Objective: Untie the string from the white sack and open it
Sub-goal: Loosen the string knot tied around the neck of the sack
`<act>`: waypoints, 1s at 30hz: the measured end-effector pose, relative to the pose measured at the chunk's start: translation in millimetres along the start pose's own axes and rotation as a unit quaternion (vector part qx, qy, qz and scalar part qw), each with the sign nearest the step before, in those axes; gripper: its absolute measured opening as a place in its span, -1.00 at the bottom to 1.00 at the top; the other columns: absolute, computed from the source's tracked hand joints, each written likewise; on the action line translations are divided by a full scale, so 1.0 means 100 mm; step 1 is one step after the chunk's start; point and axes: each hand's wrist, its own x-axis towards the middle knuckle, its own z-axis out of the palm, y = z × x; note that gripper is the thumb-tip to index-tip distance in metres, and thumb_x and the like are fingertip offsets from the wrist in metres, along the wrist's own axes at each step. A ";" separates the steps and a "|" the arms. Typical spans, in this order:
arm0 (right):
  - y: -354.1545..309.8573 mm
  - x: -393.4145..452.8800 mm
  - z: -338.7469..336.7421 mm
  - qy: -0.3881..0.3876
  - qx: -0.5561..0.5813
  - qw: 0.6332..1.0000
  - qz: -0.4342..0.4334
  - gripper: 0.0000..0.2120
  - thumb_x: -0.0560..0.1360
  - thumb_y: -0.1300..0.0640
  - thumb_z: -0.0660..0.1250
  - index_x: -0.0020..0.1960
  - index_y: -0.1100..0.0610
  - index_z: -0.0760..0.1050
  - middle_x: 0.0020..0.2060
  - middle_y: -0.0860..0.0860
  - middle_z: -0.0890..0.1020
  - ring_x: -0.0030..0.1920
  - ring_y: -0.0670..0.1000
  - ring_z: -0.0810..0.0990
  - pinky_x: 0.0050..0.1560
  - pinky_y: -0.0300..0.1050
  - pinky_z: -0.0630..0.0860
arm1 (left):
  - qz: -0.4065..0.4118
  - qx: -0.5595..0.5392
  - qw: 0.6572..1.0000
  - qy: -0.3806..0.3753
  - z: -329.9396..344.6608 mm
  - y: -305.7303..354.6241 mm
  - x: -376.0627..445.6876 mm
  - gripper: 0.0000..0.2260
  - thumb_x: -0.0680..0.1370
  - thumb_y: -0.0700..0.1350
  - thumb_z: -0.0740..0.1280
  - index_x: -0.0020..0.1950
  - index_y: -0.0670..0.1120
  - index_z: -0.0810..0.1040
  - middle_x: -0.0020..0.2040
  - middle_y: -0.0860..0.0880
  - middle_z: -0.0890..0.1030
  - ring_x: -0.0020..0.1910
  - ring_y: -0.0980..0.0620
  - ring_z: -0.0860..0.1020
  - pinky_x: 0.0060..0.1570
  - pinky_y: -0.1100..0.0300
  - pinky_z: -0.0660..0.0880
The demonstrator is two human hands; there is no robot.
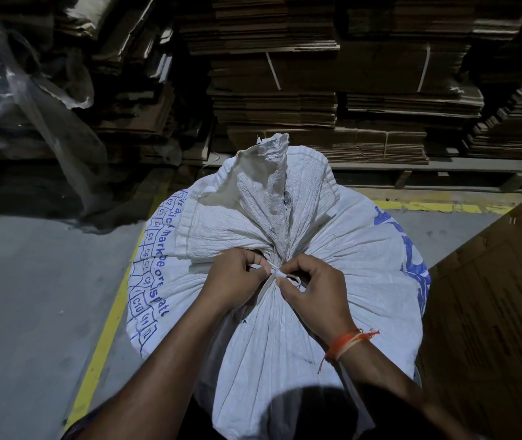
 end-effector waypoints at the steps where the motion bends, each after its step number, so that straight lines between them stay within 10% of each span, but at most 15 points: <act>1: 0.00 0.00 0.00 0.000 -0.001 1.000 -0.001 -0.89 0.39 0.23 0.55 -0.20 0.07 0.64 -0.31 -0.09 0.67 -0.24 -0.10 0.62 -0.22 -0.41 0.44 | 0.001 0.002 1.000 0.000 0.00 0.00 0.00 -0.83 0.44 0.02 0.38 -0.20 -0.03 0.72 -0.48 0.06 0.60 -0.54 0.16 0.47 -0.25 0.14 0.46; 17: 0.01 0.00 0.00 0.001 0.013 1.000 0.002 -0.89 0.40 0.21 0.55 -0.20 0.07 0.63 -0.29 -0.07 0.69 -0.20 -0.07 0.66 -0.14 -0.22 0.58 | 0.025 0.041 0.999 0.020 -0.02 0.02 -0.03 -0.88 0.56 -0.17 0.40 -0.13 -0.05 0.71 -0.49 0.07 0.59 -0.54 0.17 0.48 -0.43 0.29 0.39; 30: 0.01 -0.01 0.00 0.003 0.008 1.000 0.004 -0.90 0.41 0.18 0.56 -0.18 0.07 0.64 -0.27 -0.08 0.70 -0.19 -0.10 0.68 -0.09 -0.13 0.63 | 0.026 0.038 0.998 0.037 -0.07 -0.05 -0.01 -0.92 0.52 -0.11 0.46 -0.18 -0.01 0.70 -0.29 0.00 0.73 -0.35 0.15 0.56 -0.17 0.18 0.51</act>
